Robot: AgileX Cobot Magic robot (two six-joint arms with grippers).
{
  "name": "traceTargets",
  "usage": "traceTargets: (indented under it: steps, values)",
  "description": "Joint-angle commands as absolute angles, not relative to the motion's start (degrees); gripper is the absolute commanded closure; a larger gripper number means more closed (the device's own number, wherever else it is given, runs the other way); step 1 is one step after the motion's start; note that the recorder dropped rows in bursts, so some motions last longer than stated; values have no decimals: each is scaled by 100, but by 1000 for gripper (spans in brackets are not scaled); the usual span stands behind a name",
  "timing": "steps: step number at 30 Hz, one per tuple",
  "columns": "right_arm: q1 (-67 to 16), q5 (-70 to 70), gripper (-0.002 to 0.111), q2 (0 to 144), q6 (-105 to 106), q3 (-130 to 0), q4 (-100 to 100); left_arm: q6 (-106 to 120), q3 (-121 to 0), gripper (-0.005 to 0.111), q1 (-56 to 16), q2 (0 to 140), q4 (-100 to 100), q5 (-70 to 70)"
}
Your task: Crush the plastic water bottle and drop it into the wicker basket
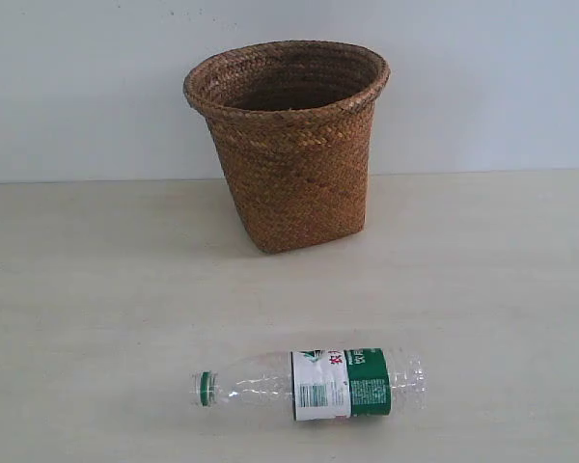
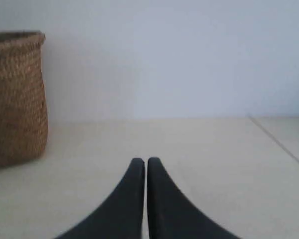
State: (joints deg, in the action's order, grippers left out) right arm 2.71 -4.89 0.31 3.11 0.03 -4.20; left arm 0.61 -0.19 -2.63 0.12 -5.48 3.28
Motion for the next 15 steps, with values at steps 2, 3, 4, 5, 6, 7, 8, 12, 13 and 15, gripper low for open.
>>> traceTargets:
  steps: [2,3,4,5,6,7,8,12,13,15]
  values:
    - [288,851,108,0,-309,0,-676,-75,0,102,-256,0,-668,-468]
    - [288,969,108,0,-527,0,-727,-227,0,102,-256,0,-668,-676]
    - [288,1190,108,0,-695,0,-741,-463,0,102,-256,0,-668,-953]
    - [288,1423,108,0,-788,0,-741,-748,0,102,-256,0,-668,-1244]
    - [288,1653,108,0,-942,0,-703,-1032,0,102,-256,0,-668,-1552]
    - [288,1840,108,0,-1033,0,-667,-1234,0,102,-256,0,-621,-1804]
    - [288,1972,108,0,-1061,0,-614,-1435,0,102,-256,0,-486,-2119]
    - [288,1617,108,0,-1072,-442,-438,-2291,-105,102,-256,158,399,-2682]
    - [288,1524,108,30,-1072,-613,-411,-2483,-229,102,-256,286,575,-2712]
    - [288,1479,108,204,-1059,-888,-380,-2692,-481,102,-256,580,787,-2737]
